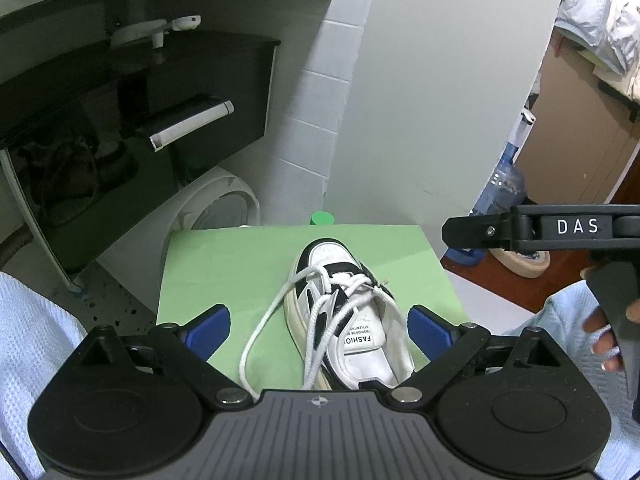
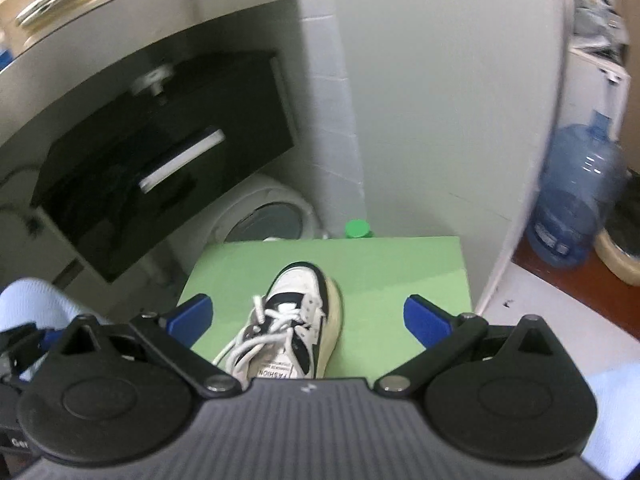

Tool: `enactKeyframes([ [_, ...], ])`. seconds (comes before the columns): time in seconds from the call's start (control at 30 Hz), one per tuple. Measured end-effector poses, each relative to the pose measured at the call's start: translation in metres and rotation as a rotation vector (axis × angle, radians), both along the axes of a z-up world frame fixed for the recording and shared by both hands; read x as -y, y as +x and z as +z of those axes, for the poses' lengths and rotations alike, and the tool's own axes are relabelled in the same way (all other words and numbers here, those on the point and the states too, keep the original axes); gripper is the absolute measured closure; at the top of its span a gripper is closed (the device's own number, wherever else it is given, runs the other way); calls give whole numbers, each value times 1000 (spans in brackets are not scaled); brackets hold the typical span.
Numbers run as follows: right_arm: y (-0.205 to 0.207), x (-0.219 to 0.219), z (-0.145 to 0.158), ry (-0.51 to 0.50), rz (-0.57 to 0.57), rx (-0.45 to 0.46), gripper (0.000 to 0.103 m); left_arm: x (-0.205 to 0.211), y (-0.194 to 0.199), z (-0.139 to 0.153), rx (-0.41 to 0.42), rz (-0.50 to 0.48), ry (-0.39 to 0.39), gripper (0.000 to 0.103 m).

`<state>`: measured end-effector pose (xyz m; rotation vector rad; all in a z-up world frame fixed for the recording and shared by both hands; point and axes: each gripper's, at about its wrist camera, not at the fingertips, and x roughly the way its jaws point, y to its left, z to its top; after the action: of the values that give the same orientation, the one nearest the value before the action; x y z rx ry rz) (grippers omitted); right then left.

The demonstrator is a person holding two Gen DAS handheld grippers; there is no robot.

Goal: Lace up shoes with both hands
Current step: 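Move the right tool down to the sneaker's laces near the eyelets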

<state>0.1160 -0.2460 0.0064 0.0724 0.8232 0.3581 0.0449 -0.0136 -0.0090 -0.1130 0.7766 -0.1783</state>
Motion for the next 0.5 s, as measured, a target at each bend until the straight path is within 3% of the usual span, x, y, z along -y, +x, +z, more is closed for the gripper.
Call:
enactKeyframes([
  [0.17,9,-7,-2,-96,111,25,0,-3,0,1,-2,18,-9,7],
  [0.3,14,-14,-9,-165,206,-34,0,-3,1,0,-10,20,-8,7],
  [0.4,13,-25,-12,-272,310,-29,0,-2,2,-2,-20,17,-5,7],
  [0.5,11,-42,-14,-463,415,17,0,-2,3,-3,-31,14,-3,7],
])
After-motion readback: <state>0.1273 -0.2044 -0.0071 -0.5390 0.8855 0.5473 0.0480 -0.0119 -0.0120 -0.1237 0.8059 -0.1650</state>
